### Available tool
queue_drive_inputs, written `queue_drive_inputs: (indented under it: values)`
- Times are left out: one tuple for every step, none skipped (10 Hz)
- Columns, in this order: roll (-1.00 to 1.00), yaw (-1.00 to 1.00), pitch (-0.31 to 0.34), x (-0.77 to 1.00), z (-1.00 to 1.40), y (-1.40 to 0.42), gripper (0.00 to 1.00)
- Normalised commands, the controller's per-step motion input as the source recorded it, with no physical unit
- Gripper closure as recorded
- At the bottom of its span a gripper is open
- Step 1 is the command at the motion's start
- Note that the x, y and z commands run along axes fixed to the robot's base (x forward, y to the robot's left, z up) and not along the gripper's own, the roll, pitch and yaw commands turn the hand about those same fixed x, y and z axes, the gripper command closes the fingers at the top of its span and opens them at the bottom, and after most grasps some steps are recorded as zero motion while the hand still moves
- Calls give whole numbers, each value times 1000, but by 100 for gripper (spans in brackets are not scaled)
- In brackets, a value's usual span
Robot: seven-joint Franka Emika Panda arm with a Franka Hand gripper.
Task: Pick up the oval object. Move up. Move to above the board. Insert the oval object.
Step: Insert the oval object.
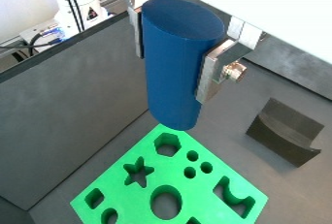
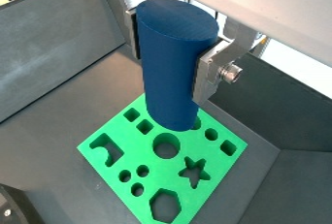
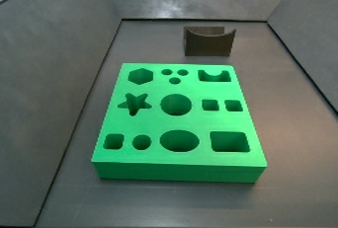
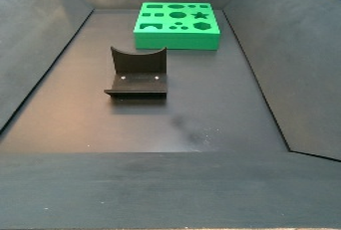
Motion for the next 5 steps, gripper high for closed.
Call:
queue_drive_inputs:
  values:
    - [-10, 0, -81, -103, -54, -6, 100]
    - [-47, 0, -67, 0, -6, 0, 100]
    - [-19, 0, -20, 0, -40, -9, 100]
    - [-6, 0, -44, 71, -174, -160, 100]
    - [0, 0, -40, 100, -260, -271, 100]
